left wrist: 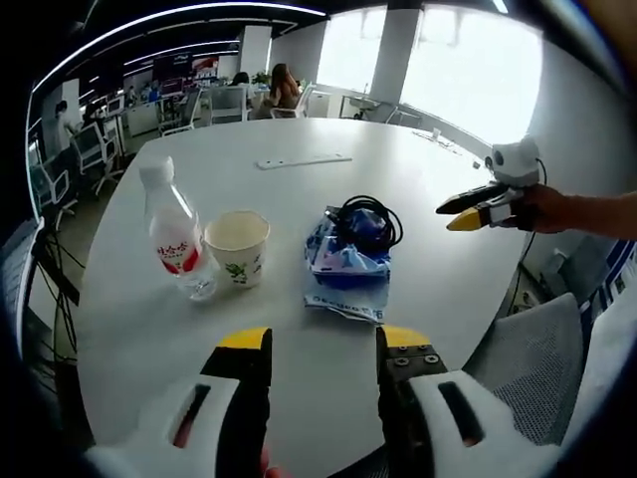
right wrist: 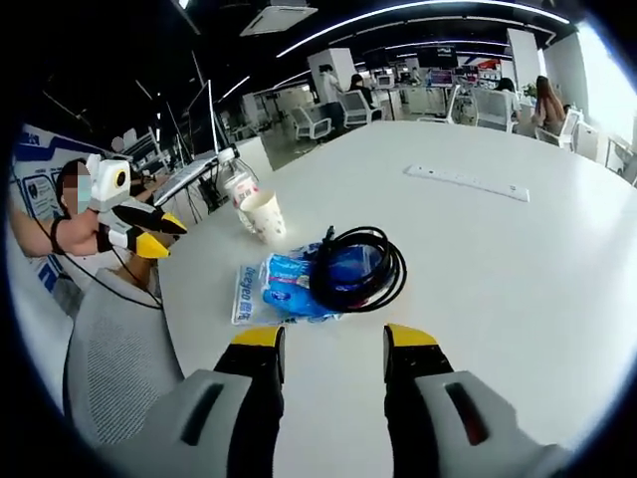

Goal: Arrange the tabletop items into an orderly group along one side of the table until the central work area is clear of visible clutter.

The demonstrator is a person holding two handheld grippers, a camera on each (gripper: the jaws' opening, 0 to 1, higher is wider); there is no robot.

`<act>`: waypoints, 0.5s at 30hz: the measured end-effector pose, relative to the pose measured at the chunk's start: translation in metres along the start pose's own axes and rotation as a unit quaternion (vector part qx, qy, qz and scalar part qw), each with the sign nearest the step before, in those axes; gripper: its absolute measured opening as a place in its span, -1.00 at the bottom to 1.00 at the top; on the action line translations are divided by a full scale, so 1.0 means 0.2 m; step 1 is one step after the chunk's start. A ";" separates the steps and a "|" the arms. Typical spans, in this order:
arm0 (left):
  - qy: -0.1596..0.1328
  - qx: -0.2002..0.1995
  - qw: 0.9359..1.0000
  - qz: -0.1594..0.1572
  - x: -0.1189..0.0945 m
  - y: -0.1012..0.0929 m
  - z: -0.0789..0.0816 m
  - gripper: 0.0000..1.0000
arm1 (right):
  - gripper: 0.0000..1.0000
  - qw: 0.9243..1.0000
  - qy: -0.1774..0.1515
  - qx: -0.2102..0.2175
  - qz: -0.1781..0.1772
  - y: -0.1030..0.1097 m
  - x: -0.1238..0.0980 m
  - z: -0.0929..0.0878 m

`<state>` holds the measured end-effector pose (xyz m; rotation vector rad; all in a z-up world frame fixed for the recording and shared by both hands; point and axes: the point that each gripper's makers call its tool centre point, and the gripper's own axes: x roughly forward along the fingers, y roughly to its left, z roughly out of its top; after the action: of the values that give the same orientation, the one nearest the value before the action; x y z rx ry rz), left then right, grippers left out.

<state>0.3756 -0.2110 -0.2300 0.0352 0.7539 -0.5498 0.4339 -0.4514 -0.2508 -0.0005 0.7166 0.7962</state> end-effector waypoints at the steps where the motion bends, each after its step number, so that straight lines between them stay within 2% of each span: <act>1: 0.000 -0.001 1.000 0.000 0.00 0.00 0.00 -0.18 | -0.25 1.000 -0.001 0.007 0.000 0.00 0.01 0.00; 15: 0.002 -0.009 1.000 0.011 -0.02 0.04 -0.01 -0.19 | -0.26 0.998 -0.023 0.055 -0.001 -0.08 0.12 0.09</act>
<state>0.3750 -0.2025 -0.2305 0.0287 0.7620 -0.5229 0.4667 -0.4429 -0.2553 0.1158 0.7166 0.7525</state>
